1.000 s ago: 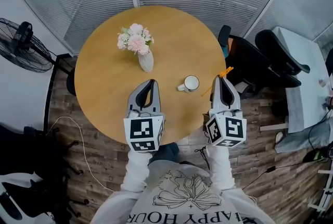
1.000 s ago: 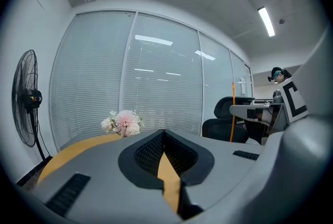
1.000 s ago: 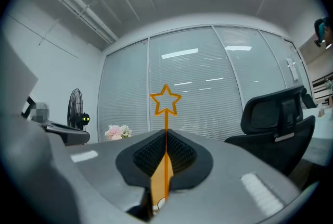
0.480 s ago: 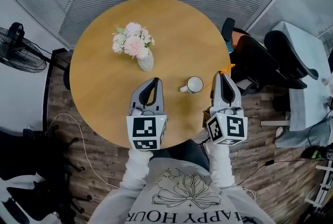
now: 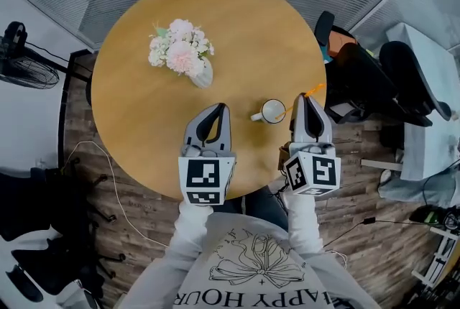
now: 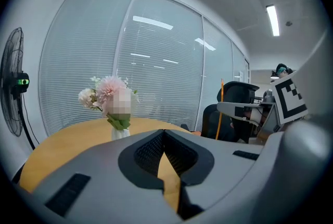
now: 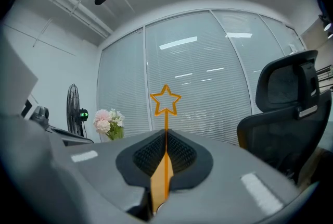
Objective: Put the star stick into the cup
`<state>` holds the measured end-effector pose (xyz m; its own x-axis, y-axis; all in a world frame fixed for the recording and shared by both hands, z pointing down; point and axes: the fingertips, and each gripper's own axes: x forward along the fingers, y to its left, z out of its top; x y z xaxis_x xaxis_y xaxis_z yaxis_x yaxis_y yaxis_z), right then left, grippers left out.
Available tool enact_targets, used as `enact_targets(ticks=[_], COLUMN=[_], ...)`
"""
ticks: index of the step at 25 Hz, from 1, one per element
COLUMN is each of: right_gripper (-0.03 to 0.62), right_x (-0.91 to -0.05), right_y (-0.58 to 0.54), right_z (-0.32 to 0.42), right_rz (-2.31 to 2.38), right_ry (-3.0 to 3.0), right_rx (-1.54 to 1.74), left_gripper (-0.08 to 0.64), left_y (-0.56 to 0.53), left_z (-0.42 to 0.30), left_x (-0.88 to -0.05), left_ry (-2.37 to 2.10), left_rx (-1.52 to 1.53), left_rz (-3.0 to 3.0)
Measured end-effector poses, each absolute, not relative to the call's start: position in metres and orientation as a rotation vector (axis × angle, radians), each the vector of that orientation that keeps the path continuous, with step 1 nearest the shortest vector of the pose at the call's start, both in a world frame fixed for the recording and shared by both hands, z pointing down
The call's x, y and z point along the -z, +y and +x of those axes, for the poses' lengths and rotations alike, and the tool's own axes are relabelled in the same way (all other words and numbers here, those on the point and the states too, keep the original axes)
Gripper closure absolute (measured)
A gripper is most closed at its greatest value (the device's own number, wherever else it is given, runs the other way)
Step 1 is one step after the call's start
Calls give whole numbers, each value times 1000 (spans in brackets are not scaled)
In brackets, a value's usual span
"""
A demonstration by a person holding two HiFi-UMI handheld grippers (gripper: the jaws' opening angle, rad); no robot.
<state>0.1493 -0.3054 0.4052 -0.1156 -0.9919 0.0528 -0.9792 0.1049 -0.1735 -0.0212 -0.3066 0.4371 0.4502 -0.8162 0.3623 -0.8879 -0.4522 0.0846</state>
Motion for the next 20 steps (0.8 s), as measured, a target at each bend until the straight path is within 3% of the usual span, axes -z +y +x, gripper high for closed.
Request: enact_targets(ticks=[20], right_gripper=[578], right_x=[-487], right_y=[-344], right_z=[162], right_rz=[-2001], right_ry=[2375], right_rx=[476], left_gripper=[554], left_y=[-323], left_z=[-1], left_x=[-508], left_ry=[-1445], left_rx=[-512], left_rz=[2301])
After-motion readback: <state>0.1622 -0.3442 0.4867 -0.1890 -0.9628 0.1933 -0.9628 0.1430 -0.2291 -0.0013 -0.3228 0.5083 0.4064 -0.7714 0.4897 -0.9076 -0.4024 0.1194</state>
